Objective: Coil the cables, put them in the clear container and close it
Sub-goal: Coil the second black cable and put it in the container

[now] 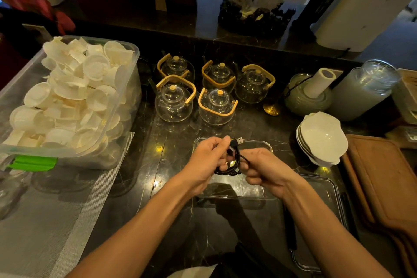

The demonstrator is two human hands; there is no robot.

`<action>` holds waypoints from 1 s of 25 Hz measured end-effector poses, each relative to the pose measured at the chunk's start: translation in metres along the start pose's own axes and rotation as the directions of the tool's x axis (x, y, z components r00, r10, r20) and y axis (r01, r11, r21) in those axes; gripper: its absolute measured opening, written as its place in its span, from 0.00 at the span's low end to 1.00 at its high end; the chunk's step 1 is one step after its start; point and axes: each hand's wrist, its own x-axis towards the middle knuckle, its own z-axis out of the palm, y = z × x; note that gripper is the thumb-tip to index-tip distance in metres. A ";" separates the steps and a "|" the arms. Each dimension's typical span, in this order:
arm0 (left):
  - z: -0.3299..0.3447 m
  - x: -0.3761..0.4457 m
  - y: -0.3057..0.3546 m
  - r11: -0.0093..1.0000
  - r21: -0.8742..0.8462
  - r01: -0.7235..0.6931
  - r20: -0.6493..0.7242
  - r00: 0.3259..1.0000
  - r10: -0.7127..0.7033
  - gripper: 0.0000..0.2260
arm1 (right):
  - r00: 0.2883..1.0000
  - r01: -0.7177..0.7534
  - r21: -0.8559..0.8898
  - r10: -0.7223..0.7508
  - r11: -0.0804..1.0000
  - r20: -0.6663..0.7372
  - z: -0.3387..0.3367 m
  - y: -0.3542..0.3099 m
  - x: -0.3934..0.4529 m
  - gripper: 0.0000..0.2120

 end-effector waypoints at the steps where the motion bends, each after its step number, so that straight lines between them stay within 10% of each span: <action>1: -0.001 0.000 0.000 0.998 0.069 -0.011 -0.024 1.000 0.013 0.11 | 0.998 0.043 -0.038 -0.041 0.998 0.043 -0.001 0.001 0.000 0.12; 7: 0.001 -0.001 -0.004 0.975 0.221 -0.037 -0.161 0.984 0.074 0.11 | 0.971 0.176 -0.267 -0.123 0.948 0.204 -0.012 -0.002 -0.003 0.14; 13: -0.005 0.004 0.000 0.993 -0.030 0.117 -0.024 0.993 -0.118 0.08 | 0.942 0.201 0.143 -0.231 0.969 0.242 -0.002 0.009 -0.002 0.11; 18: -0.002 0.004 -0.001 0.982 0.164 0.099 -0.088 0.992 -0.085 0.11 | 0.955 0.169 0.409 -0.252 0.897 0.157 0.009 0.018 0.000 0.11; 25: -0.001 0.003 -0.002 0.968 0.215 0.130 -0.095 0.989 -0.112 0.12 | 0.899 0.366 -0.500 -0.438 0.785 -0.030 0.019 0.011 -0.001 0.11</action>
